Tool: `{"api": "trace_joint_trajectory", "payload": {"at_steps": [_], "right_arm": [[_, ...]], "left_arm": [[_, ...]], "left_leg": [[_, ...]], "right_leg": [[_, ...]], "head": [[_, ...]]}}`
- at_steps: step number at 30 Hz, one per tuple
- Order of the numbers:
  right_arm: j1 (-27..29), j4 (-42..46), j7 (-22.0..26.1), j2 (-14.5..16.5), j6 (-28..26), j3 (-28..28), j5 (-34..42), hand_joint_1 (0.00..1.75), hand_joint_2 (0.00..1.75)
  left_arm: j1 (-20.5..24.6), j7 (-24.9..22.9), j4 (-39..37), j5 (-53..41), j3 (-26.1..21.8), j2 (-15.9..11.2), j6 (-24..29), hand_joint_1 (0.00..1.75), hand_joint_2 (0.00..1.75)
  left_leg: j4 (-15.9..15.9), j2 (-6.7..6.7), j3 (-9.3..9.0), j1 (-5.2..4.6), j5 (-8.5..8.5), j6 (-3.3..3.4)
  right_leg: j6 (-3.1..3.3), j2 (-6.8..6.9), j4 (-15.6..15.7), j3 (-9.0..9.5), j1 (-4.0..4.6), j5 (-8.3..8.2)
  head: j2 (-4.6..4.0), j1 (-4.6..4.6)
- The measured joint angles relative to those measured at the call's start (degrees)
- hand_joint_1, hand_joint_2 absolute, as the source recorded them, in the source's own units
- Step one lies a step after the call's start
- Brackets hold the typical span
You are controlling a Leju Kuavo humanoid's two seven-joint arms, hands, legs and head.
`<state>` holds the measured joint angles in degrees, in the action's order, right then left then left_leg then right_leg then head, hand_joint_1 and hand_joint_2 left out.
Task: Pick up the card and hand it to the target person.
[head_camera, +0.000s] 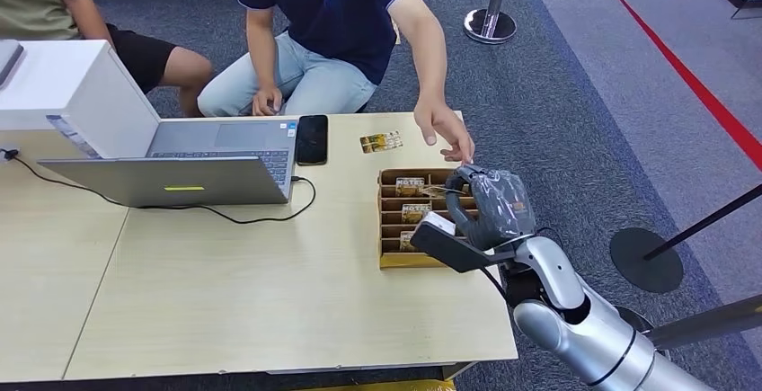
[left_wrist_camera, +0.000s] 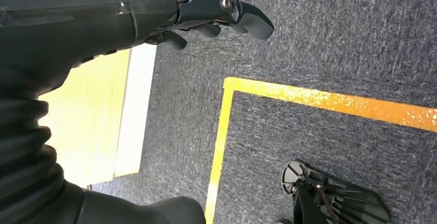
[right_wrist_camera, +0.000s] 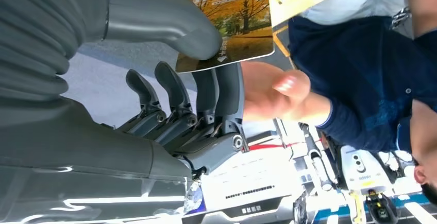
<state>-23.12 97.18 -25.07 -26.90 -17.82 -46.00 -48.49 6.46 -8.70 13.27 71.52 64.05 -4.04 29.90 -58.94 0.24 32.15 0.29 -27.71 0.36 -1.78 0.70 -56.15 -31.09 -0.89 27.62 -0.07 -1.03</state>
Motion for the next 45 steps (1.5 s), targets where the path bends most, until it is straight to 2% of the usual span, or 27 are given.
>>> {"api": "trace_joint_trajectory", "payload": {"at_steps": [8, 16, 20, 21, 25, 31, 34, 39, 44, 45], "right_arm": [[-6.73, -14.55, 6.23, 6.64, -7.48, -1.54, -0.74, 1.41, 1.75], [-10.83, -26.32, 7.11, 11.24, -10.12, -2.57, -1.93, 1.41, 1.75], [-11.38, -29.40, 6.30, 12.18, -10.42, -2.71, -3.73, 0.00, 1.75], [-11.42, -30.00, 6.16, 12.36, -10.42, -2.77, -3.98, 0.00, 1.75], [-11.47, -31.58, 5.60, 12.66, -10.39, -2.99, -4.44, 0.00, 1.75], [-11.44, -32.41, 4.87, 12.66, -10.67, -3.01, -4.05, 0.00, 1.75], [-11.06, -32.50, 4.93, 12.56, -13.33, -2.48, -0.96, 0.00, 1.75], [-8.54, -31.80, 8.00, 11.13, -20.36, 1.42, 11.43, 0.00, 1.75], [-3.61, -30.15, 18.22, 9.24, -21.59, 9.67, 31.09, 0.00, 1.75], [-3.12, -30.02, 19.26, 9.12, -21.59, 10.67, 33.05, 0.00, 1.75]], "left_arm": [[0.20, -0.74, 0.00, -2.37, 0.28, -0.10, -0.84, 0.00, 1.75], [0.26, -1.12, -0.02, -3.08, 0.37, -0.11, -1.16, 0.00, 1.75], [0.24, -1.51, -0.02, -3.19, 0.37, -0.11, -1.41, 0.00, 1.75], [0.24, -1.53, -0.02, -3.30, 0.37, -0.12, -1.59, 0.00, 1.75], [0.24, -1.12, -0.02, -3.90, 0.43, -0.21, -2.31, 0.00, 0.00], [0.23, -0.41, -0.09, -3.88, 0.43, -0.50, -1.89, 0.00, 0.00], [0.22, -0.30, -0.09, -3.82, 0.43, -0.58, -1.63, 0.00, 0.00], [0.09, 0.33, -0.09, -3.26, 0.43, -0.59, -1.19, 0.00, 0.00], [-0.09, 0.62, -0.09, -2.73, 0.43, -0.60, -0.79, 0.00, 0.00], [-0.10, 0.63, -0.09, -2.70, 0.43, -0.60, -0.77, 0.00, 0.00]], "left_leg": [[0.00, -0.06, 0.04, 0.01, 0.06, -0.04], [0.00, -0.12, 0.05, 0.01, 0.06, -0.04], [0.00, -0.14, 0.05, 0.01, 0.06, -0.04], [0.00, -0.14, 0.05, 0.01, 0.06, -0.04], [0.00, -0.14, 0.05, 0.01, 0.06, -0.04], [-0.01, -0.13, 0.02, 0.01, 0.06, -0.04], [-0.01, -0.12, 0.01, 0.01, 0.06, -0.04], [-0.02, -0.12, 0.00, -0.01, 0.06, -0.03], [-0.03, -0.13, 0.01, -0.02, 0.05, -0.03], [-0.03, -0.13, 0.01, -0.02, 0.05, -0.03]], "right_leg": [[0.00, 0.05, -0.03, -0.01, 0.01, 0.00], [0.00, 0.11, -0.03, -0.01, 0.00, 0.00], [0.00, 0.13, -0.02, -0.01, 0.00, 0.00], [0.00, 0.13, -0.02, -0.02, 0.00, 0.00], [0.00, 0.13, -0.02, -0.02, 0.00, 0.00], [0.00, 0.10, -0.02, -0.02, 0.01, 0.00], [0.00, 0.10, -0.02, -0.03, 0.00, 0.00], [0.00, 0.11, 0.00, -0.03, -0.01, 0.00], [0.00, 0.11, 0.02, -0.04, -0.01, 0.00], [0.00, 0.11, 0.02, -0.04, -0.01, 0.00]], "head": [[0.00, 0.00], [0.00, 0.00], [0.00, 0.01], [0.00, 0.01], [0.00, 0.01], [0.00, 0.00], [0.00, 0.00], [0.00, 0.00], [0.00, 0.00], [0.00, 0.00]]}}
